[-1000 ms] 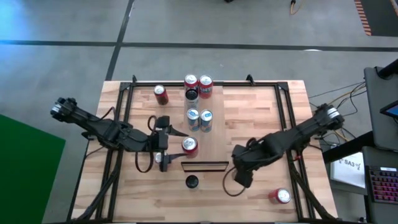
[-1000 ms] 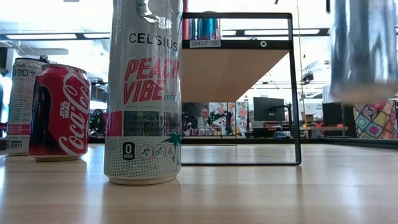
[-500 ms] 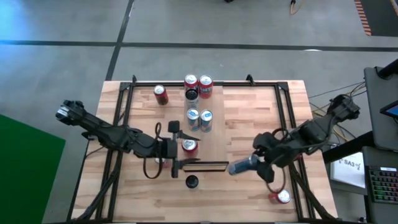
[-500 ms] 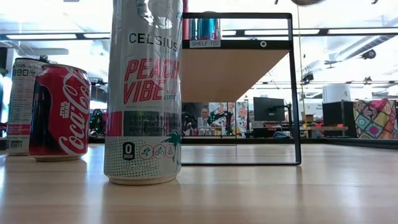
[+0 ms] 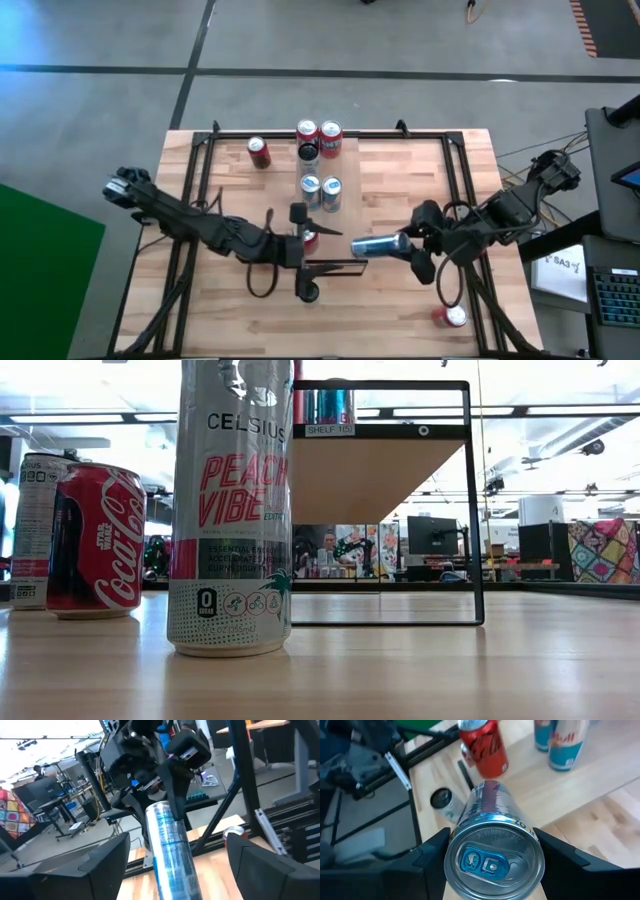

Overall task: Place canned beverage on shelf
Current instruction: Put the blue soda can on the shelf aligned with the other blue soda cans

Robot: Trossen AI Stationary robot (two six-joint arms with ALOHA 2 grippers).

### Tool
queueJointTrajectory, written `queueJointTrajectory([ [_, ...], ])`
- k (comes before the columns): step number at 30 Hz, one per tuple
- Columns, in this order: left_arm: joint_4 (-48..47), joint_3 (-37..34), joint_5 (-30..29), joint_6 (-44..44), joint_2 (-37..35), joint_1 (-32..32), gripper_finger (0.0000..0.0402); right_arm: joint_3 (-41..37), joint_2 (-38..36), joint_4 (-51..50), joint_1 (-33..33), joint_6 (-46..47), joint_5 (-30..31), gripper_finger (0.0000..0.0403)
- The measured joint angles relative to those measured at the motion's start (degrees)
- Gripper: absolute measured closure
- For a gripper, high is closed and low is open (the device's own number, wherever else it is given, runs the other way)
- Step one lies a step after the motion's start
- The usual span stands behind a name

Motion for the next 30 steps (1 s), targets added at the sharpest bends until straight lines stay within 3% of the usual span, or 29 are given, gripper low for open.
queueJointTrajectory([
  [13,-0.78,6.67,-0.43,-2.05,9.05,4.03,0.0095,2.57,1.15,2.61,0.0,-4.25,4.53,0.0176],
  [22,-9.14,14.43,-1.05,-1.91,14.97,4.84,0.0095,3.13,1.21,3.25,0.0,-5.5,5.35,0.0176],
  [30,-10.12,15.14,-3.23,-2.31,16.25,5.5,0.0103,3.13,2.08,4.27,0.0,-5.56,5.37,0.0176],
])
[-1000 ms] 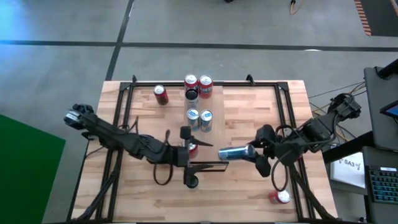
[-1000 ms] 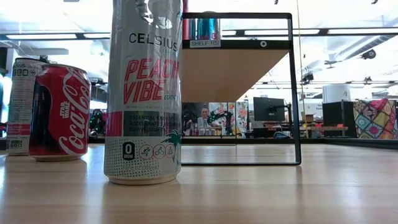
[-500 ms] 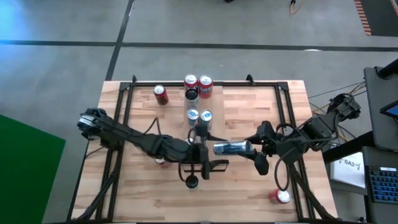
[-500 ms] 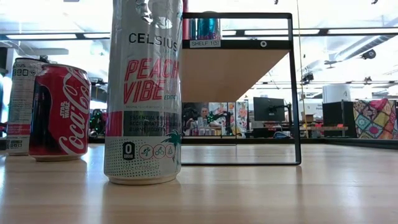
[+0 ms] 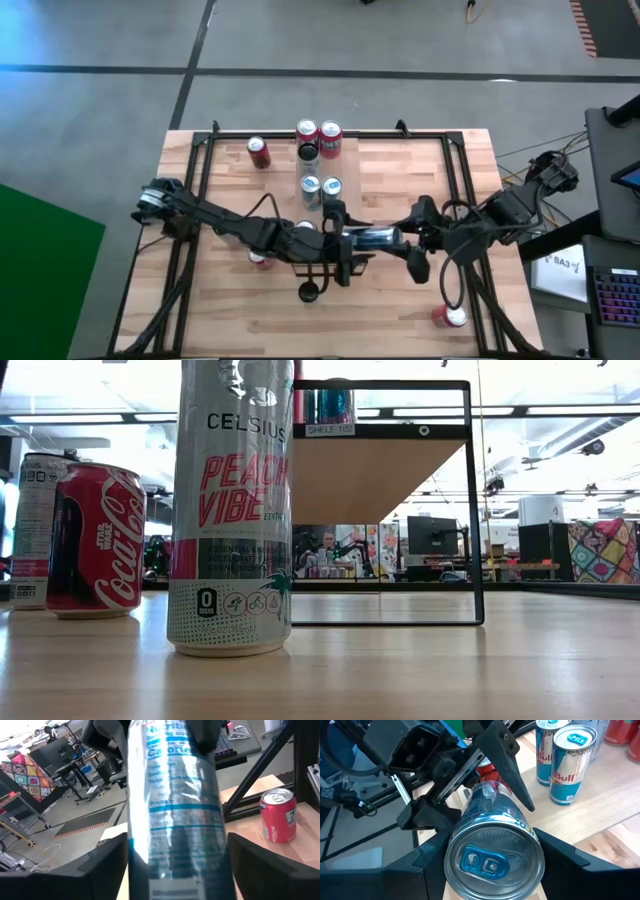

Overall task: Place canned beverage on shelf
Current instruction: Put the blue soda can on the shelf aligned with the other blue soda cans

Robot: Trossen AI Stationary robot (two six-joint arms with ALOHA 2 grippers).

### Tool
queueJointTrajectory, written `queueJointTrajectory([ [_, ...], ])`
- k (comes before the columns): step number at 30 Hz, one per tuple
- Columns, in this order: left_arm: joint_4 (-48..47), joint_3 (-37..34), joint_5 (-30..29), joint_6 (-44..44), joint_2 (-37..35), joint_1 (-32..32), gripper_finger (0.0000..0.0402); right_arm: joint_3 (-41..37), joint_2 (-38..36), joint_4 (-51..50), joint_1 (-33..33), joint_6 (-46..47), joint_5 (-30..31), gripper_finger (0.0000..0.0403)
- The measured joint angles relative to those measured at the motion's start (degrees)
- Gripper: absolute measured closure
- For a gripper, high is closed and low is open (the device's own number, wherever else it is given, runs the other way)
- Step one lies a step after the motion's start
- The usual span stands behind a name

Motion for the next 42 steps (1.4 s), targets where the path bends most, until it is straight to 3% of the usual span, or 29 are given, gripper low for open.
queueJointTrajectory([
  [7,0.15,0.09,-0.25,-0.32,0.0,-0.02,0.0195,0.0,0.25,0.22,0.0,-1.3,-0.06,0.0156],
  [15,1.01,0.09,2.76,0.82,-0.13,-0.02,0.0198,0.0,-0.09,3.01,0.0,-8.69,-1.75,0.0101],
  [22,2.27,-0.82,13.41,-0.58,-3.61,-0.38,0.0198,0.0,-3.03,9.3,0.26,-17.93,-12.32,0.0078],
  [27,3.96,-3.43,23.26,-1.38,-7.18,-1.02,0.0198,0.0,-4.66,10.36,1.27,-27.08,-13.55,0.0081],
  [30,8.95,-7.07,27.55,-1.45,-10.38,-1.05,0.0198,0.0,-5.02,10.49,1.27,-33.79,-13.68,0.0087],
  [36,27.78,-19.09,39.13,-3.94,-16.43,-0.97,0.0198,-1.27,-2.69,15.4,1.27,-44.46,-13.68,0.0092],
  [42,38.54,-26.69,39.34,-5.13,-19.36,-0.83,0.0198,-3.87,0.68,29.76,0.79,-56.45,-12.99,0.0094],
])
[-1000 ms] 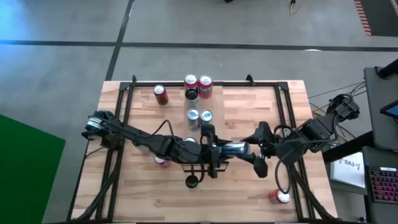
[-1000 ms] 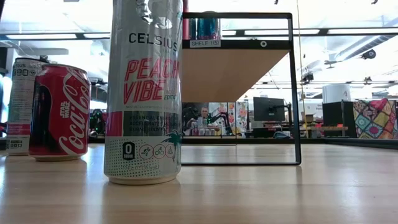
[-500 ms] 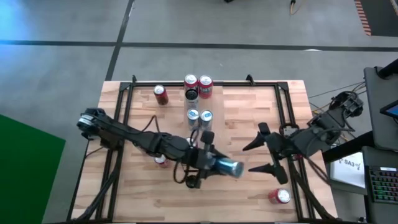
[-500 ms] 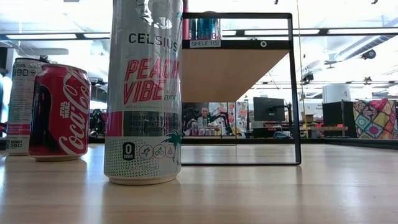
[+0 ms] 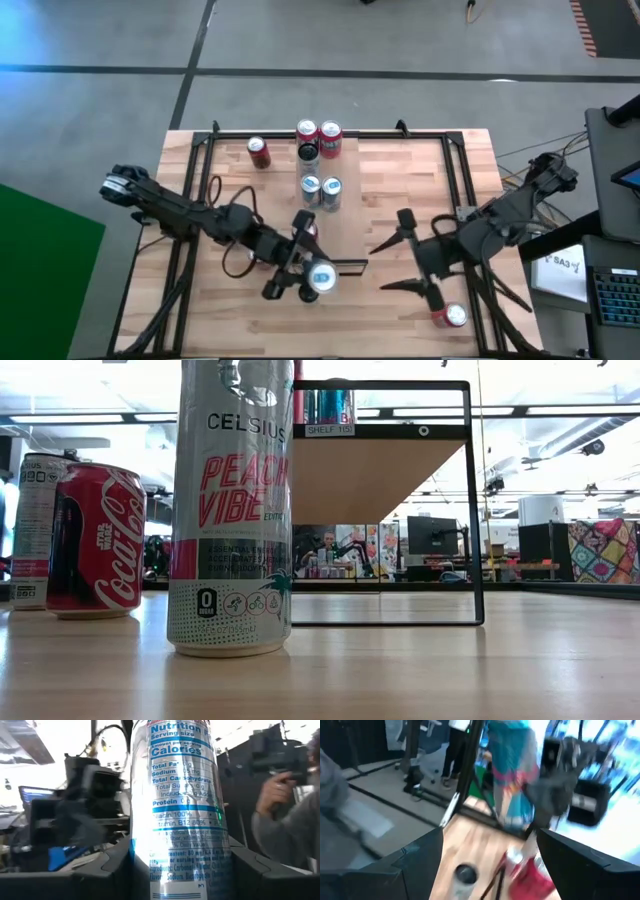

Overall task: Place canned beverage on shelf
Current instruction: Put the blue soda can on the shelf aligned with the other blue soda cans

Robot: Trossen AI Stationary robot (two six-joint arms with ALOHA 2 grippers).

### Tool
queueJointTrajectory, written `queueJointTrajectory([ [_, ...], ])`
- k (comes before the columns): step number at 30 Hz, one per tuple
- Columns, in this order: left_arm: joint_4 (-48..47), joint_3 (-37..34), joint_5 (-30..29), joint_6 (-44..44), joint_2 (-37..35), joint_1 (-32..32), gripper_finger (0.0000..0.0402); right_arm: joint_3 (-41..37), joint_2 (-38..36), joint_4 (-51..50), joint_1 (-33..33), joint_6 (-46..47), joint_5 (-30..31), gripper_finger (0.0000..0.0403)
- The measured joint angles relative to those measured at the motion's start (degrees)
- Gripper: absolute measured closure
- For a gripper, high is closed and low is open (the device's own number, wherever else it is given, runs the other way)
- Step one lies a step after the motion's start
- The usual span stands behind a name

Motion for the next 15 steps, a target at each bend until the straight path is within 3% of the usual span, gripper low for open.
queueJointTrajectory([
  [9,-0.37,-0.33,1.44,-3.99,-0.47,0.06,0.0198,0.01,6.56,16.99,-4.71,-16.63,-1.49,0.0094],
  [15,-3.22,-0.33,2.37,-10.96,-1.63,1.09,0.0198,2.52,7.69,17.33,-8.96,-14.01,-14.74,0.0094],
])
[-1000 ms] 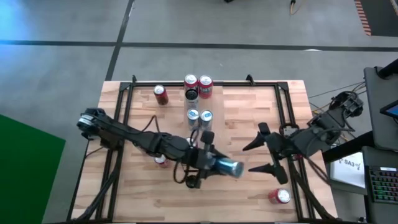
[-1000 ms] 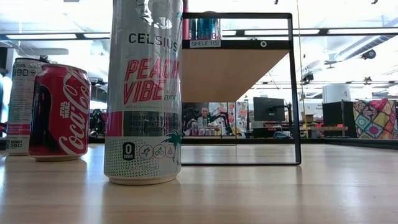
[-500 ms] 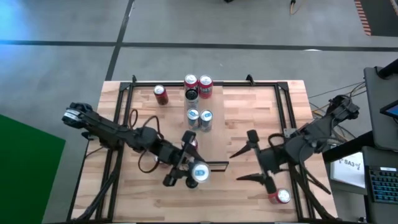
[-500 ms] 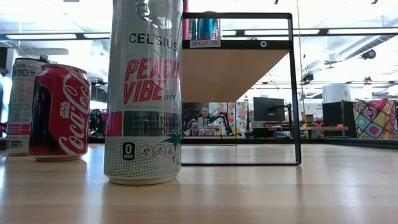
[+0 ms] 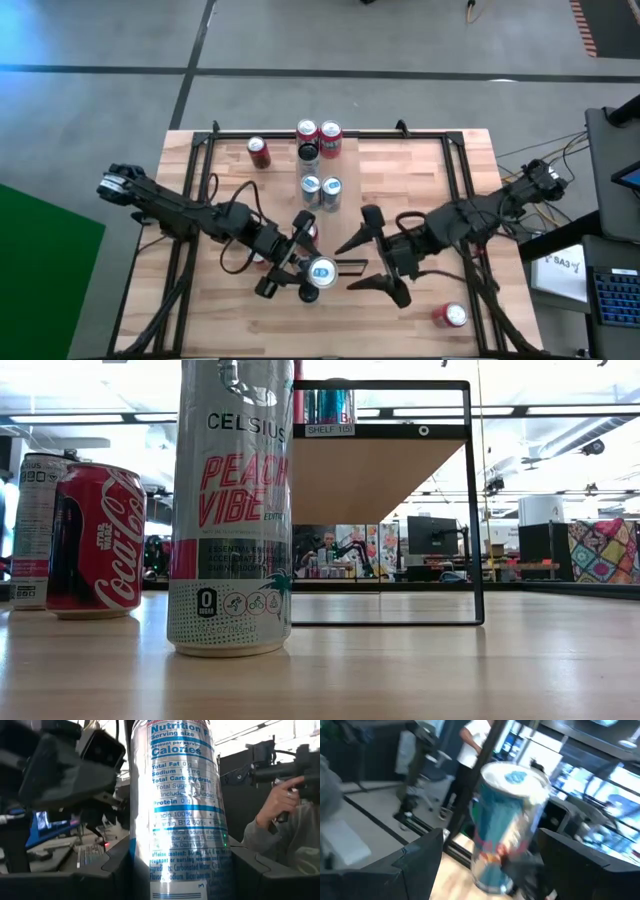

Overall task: Place canned beverage on shelf
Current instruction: Put the blue soda can on the shelf aligned with the other blue soda cans

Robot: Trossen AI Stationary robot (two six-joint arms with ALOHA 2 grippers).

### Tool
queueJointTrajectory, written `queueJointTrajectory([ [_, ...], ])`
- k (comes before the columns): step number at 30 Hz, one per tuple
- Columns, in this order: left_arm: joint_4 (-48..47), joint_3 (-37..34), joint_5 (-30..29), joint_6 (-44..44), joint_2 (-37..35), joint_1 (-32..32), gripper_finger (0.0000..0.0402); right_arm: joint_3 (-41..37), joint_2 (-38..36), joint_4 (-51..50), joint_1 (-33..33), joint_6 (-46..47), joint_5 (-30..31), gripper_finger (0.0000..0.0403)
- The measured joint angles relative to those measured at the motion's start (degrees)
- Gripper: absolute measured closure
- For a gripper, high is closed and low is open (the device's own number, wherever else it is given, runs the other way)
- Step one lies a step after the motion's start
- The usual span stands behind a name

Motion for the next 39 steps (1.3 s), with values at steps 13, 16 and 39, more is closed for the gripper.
queueJointTrajectory([
  [13,0.89,0.04,-0.05,-1.69,0.22,0.75,0.0198,5.53,4.71,-0.01,-6.51,1.61,-12.4,0.0094],
  [16,0.86,0.04,-0.08,-1.73,0.22,0.96,0.0198,5.97,5.77,0.53,-6.81,0.86,-12.95,0.0094],
  [39,-0.11,0.04,-0.13,-2.56,0.26,1.43,0.0163,15.51,13.27,-2.09,-7.78,0.5,-18.56,0.0188],
])
